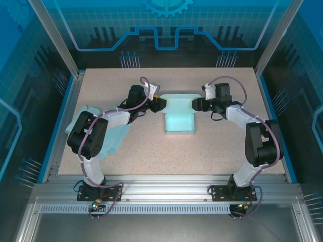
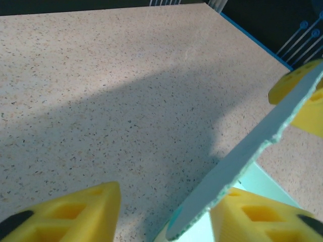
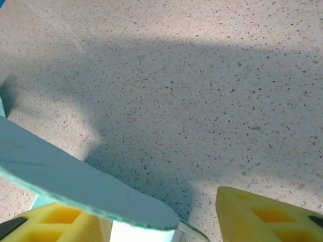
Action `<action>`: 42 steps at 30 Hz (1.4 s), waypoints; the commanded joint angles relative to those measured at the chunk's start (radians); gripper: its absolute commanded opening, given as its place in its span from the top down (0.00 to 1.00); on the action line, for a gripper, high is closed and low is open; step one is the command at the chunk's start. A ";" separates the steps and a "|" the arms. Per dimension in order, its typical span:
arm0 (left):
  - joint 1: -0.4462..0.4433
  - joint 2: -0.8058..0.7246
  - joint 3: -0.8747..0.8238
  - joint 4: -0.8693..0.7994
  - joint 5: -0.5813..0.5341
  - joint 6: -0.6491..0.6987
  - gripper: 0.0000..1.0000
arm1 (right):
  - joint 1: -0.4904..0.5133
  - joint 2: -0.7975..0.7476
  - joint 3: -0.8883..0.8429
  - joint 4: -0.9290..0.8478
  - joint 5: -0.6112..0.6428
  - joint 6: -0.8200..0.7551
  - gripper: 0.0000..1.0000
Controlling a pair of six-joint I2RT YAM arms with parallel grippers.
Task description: Fold the paper box
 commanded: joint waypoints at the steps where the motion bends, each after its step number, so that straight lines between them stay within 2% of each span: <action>1: -0.008 0.015 0.036 -0.048 0.028 0.044 0.54 | -0.011 -0.003 0.020 0.021 -0.029 -0.003 0.46; 7: -0.015 0.012 0.045 -0.077 0.029 0.059 0.63 | -0.011 -0.005 0.018 0.023 -0.036 -0.003 0.55; 14: -0.037 0.009 0.058 -0.116 -0.007 0.099 0.86 | -0.003 -0.018 0.001 0.034 -0.036 -0.004 0.70; 18: -0.060 0.009 0.077 -0.151 -0.051 0.135 0.91 | 0.009 -0.032 -0.011 0.038 -0.019 -0.002 0.75; 23: -0.096 0.003 0.100 -0.174 -0.136 0.158 0.92 | 0.040 -0.049 -0.033 0.052 0.025 0.005 0.79; 30: -0.144 -0.021 0.099 -0.122 -0.262 0.104 0.92 | 0.111 -0.074 -0.064 0.075 0.158 0.016 0.89; 35: -0.184 -0.023 0.077 -0.023 -0.375 0.012 0.91 | 0.174 -0.094 -0.099 0.146 0.263 0.034 0.94; 42: -0.223 0.010 0.109 0.048 -0.463 -0.094 0.90 | 0.223 -0.058 -0.073 0.259 0.335 0.086 0.95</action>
